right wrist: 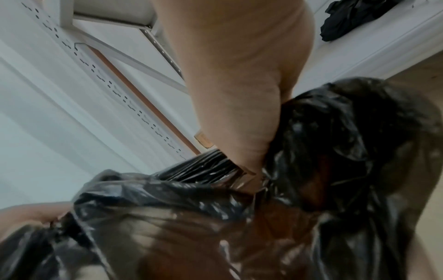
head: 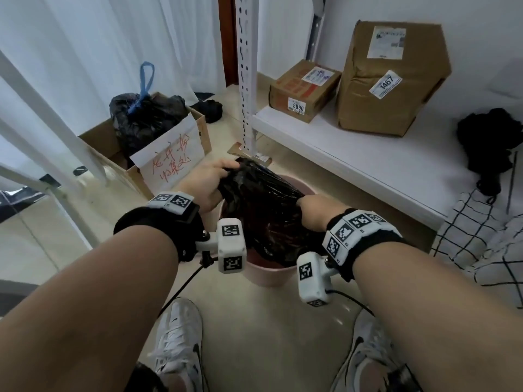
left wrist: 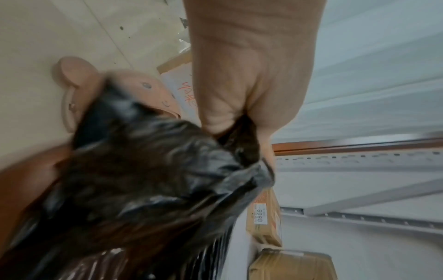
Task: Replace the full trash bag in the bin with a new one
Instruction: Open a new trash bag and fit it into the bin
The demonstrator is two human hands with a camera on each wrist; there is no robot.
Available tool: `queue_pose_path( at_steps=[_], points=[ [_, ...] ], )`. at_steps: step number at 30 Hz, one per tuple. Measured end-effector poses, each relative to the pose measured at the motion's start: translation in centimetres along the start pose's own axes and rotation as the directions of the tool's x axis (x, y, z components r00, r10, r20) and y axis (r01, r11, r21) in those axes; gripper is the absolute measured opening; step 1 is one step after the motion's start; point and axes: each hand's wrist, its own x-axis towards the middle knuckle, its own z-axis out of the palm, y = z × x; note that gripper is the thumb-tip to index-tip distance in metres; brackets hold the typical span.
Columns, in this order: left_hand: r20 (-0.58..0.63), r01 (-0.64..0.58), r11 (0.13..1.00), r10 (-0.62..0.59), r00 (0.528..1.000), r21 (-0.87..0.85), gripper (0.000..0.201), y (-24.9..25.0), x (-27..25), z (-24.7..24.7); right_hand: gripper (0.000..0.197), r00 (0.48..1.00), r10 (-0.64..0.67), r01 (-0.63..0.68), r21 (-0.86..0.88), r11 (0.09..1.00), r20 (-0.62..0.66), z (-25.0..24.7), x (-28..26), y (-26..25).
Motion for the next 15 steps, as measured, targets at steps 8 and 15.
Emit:
queue_pose_path(
  at_steps=[8,15],
  points=[
    [0.339,-0.302,0.162,-0.315,0.887,0.94,0.05,-2.0,1.7,4.4,0.03,1.0,-0.024,0.026,0.136,0.99,-0.02,1.3,1.7,-0.7],
    [0.287,-0.39,-0.191,-0.412,0.865,0.901,0.08,-7.5,4.5,5.7,0.066,0.982,-0.032,0.02,0.063,0.998,0.186,5.0,5.5,-0.3]
  ],
)
